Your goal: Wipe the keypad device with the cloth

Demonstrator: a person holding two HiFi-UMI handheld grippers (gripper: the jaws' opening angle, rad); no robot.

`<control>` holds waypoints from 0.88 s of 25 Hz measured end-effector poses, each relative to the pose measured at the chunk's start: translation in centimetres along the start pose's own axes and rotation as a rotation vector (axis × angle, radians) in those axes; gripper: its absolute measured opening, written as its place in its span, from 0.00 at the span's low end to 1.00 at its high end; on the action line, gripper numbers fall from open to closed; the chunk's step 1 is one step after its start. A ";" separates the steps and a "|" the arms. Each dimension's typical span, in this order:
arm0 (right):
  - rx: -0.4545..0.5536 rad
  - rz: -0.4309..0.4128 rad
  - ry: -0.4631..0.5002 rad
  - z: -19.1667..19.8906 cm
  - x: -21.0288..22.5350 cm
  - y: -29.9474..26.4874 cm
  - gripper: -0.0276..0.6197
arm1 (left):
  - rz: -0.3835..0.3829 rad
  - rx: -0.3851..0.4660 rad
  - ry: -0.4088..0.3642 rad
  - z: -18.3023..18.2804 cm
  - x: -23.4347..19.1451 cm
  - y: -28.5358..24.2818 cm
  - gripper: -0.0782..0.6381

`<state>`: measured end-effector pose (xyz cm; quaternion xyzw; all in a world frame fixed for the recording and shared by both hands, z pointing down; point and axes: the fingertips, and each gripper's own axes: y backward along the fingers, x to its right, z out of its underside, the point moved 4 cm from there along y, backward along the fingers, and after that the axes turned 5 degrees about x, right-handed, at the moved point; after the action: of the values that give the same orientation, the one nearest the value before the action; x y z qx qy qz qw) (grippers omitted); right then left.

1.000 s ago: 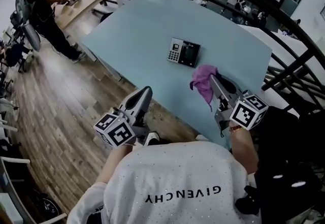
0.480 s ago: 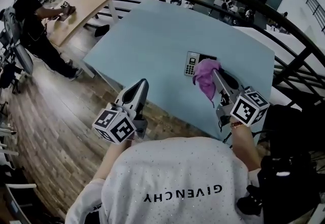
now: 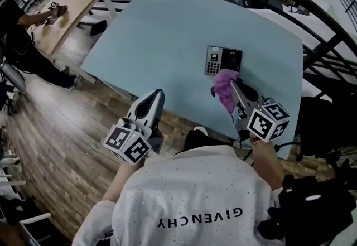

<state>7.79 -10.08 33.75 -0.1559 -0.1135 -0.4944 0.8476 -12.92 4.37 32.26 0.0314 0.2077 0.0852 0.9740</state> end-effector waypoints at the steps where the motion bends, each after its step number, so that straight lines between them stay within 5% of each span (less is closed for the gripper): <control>1: -0.008 0.014 -0.012 0.5 0.4 -0.1 0.09 | 0.011 0.016 0.021 0.3 0.0 0.0 0.11; 8: -0.021 0.054 -0.073 2.1 2.3 -4.2 0.09 | 0.051 -0.067 0.079 2.1 -3.1 -1.9 0.11; 19: -0.065 0.111 0.093 2.0 7.0 -12.0 0.10 | 0.056 -0.233 0.061 4.1 -8.4 -9.9 0.11; 22: -0.085 0.120 0.125 2.6 8.3 -13.6 0.10 | 0.028 -0.200 0.110 4.6 -9.4 -12.1 0.11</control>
<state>-0.18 -22.05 41.10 -0.1670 -0.0301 -0.4559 0.8737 -17.63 -9.29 39.02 -0.0680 0.2510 0.1207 0.9580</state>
